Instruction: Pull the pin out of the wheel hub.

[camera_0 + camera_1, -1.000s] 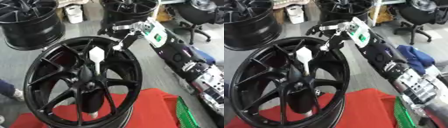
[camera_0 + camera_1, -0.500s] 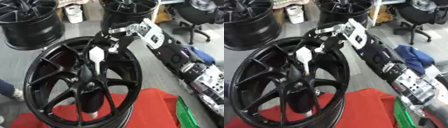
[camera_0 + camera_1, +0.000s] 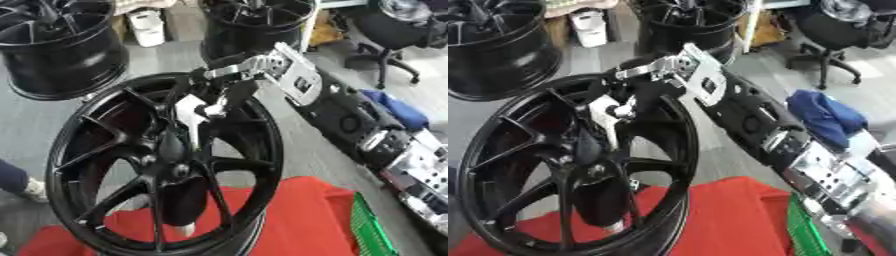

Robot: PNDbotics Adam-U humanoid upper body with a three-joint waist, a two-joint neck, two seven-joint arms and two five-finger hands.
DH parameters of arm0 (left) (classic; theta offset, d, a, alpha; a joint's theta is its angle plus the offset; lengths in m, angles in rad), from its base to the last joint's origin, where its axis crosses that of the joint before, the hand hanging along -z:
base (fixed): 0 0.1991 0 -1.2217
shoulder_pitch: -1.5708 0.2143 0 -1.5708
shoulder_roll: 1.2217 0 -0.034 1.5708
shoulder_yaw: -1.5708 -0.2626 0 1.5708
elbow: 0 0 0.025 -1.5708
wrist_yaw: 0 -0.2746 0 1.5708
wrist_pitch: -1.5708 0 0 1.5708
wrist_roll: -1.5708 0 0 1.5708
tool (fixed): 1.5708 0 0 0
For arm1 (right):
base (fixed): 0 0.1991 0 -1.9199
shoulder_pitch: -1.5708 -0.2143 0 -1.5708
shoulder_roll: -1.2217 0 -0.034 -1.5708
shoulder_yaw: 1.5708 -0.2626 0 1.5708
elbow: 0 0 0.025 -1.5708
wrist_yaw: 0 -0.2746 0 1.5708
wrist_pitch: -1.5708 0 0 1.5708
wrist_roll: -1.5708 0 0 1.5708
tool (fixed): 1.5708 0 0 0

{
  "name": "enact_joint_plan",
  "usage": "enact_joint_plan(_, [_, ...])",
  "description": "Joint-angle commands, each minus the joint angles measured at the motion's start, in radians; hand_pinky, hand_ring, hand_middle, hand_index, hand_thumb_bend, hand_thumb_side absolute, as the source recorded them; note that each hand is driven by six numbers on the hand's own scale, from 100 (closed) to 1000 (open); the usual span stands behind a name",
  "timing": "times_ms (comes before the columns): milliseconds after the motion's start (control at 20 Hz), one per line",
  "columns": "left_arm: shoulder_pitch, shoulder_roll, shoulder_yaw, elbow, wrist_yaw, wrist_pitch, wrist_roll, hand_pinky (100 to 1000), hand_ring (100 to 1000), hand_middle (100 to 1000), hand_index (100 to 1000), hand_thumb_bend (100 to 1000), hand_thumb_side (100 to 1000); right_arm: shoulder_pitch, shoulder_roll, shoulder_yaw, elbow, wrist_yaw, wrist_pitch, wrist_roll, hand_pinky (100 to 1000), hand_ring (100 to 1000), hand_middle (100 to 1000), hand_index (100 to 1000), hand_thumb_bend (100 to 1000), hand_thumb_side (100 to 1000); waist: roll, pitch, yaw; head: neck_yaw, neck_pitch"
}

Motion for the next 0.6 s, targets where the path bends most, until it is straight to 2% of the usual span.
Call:
enact_joint_plan(50, [-0.007,0.007,0.010,-0.011,-0.008,0.000,-0.004,554,687,632,799,454,640,-0.012,-0.003,0.007,-0.024,-0.006,-0.056,0.060,879,968,1000,975,100,591,0.002,-0.009,0.000,-0.003,-0.004])
enact_joint_plan(150, [-0.008,0.006,0.010,-0.011,-0.008,0.001,-0.004,554,687,632,799,454,640,-0.009,0.001,0.013,-0.022,0.000,-0.057,0.060,879,965,1000,965,100,576,0.002,-0.009,0.000,-0.004,-0.004])
enact_joint_plan(250, [-0.008,0.005,0.009,-0.011,-0.008,0.001,-0.005,554,687,632,799,454,640,-0.006,0.006,0.017,-0.019,0.006,-0.059,0.060,876,956,997,959,100,457,0.002,-0.008,0.001,-0.005,-0.005])
enact_joint_plan(400, [-0.008,0.003,0.009,-0.012,-0.008,0.002,-0.005,554,687,632,799,454,641,-0.001,0.011,0.013,-0.015,0.009,-0.065,0.060,865,929,928,912,100,303,0.003,-0.007,0.003,-0.003,-0.006])
enact_joint_plan(550, [-0.009,0.002,0.010,-0.012,-0.008,0.002,-0.006,553,688,632,799,454,641,-0.002,0.013,0.001,-0.012,-0.001,-0.065,0.060,838,874,832,801,100,277,0.003,-0.007,0.004,-0.003,-0.007])
enact_joint_plan(600, [-0.009,0.001,0.010,-0.012,-0.008,0.002,-0.006,553,688,632,799,454,641,-0.002,0.014,-0.005,-0.011,-0.008,-0.062,0.060,838,874,832,801,100,277,0.004,-0.007,0.004,-0.003,-0.007])
